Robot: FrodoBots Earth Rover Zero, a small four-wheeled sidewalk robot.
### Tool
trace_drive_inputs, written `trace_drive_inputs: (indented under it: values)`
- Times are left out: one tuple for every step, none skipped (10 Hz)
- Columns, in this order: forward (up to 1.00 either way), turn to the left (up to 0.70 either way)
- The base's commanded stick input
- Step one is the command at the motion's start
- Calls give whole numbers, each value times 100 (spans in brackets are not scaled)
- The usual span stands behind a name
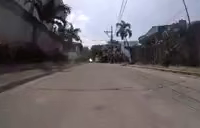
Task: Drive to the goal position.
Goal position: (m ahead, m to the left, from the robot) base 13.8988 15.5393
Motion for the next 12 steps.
trace_drive_inputs:
  values:
    - [100,0]
    - [100,0]
    - [100,0]
    - [100,-12]
    - [100,-26]
    - [100,-36]
    - [100,-5]
    - [100,0]
    - [100,0]
    - [100,0]
    - [100,0]
    - [100,0]
